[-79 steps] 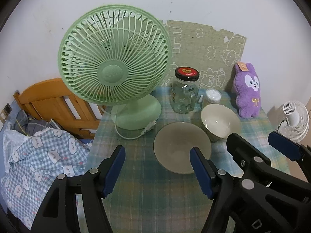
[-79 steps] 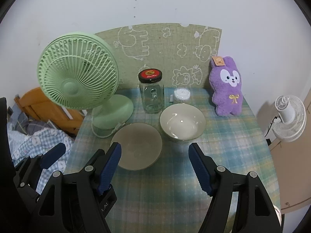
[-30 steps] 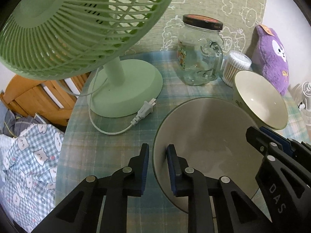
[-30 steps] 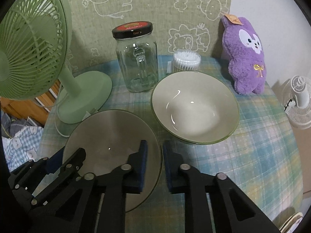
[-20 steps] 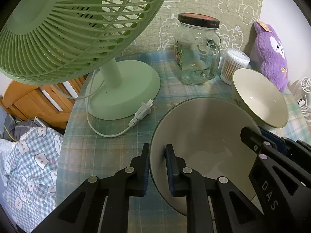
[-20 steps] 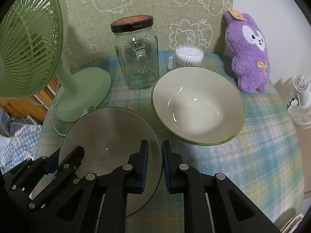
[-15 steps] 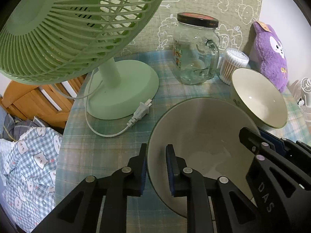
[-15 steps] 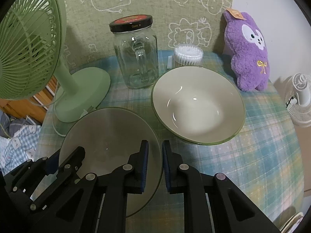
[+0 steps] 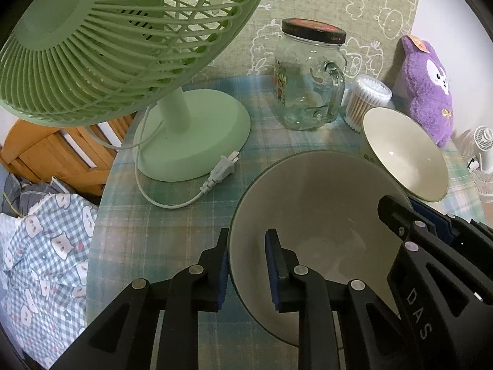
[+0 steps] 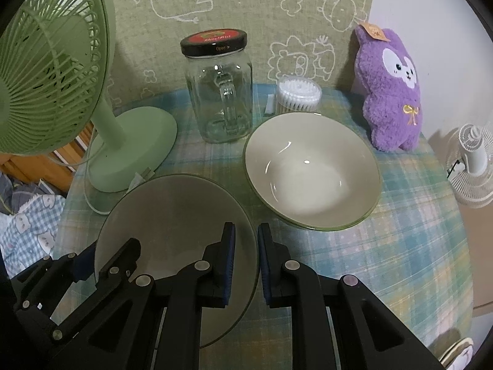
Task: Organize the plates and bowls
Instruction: 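Lift the second grey plate off the table with both grippers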
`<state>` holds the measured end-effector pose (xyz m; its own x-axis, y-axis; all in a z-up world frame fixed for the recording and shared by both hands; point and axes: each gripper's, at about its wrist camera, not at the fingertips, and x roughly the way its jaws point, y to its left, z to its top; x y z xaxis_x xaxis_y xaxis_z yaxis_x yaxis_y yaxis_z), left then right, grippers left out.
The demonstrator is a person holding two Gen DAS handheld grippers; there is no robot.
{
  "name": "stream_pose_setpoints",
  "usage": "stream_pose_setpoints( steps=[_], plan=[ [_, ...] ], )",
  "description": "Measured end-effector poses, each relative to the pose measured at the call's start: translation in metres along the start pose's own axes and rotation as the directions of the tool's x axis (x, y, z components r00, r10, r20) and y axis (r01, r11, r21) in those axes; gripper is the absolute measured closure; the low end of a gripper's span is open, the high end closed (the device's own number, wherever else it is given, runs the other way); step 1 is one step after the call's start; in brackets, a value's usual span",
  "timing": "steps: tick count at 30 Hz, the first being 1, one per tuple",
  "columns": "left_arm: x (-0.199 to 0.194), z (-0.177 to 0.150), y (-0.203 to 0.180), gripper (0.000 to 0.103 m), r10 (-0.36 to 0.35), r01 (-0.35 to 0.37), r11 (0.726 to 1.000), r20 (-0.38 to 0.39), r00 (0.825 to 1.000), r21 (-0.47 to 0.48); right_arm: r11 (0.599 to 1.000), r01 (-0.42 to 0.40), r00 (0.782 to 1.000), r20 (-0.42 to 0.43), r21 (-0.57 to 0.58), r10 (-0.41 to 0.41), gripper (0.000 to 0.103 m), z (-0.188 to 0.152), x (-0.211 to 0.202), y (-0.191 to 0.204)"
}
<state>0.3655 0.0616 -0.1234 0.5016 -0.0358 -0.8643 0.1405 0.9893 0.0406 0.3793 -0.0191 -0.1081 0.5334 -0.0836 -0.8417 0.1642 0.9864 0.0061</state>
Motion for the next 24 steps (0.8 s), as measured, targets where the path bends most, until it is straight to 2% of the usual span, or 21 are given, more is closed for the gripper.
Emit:
stream_pose_setpoints(
  steps=[24],
  plan=[
    [-0.044, -0.007, -0.012, 0.085, 0.015, -0.014, 1.0, 0.05, 0.999, -0.013, 1.0, -0.014, 1.0, 0.02, 0.004, 0.014, 0.085, -0.008, -0.043, -0.013]
  ],
)
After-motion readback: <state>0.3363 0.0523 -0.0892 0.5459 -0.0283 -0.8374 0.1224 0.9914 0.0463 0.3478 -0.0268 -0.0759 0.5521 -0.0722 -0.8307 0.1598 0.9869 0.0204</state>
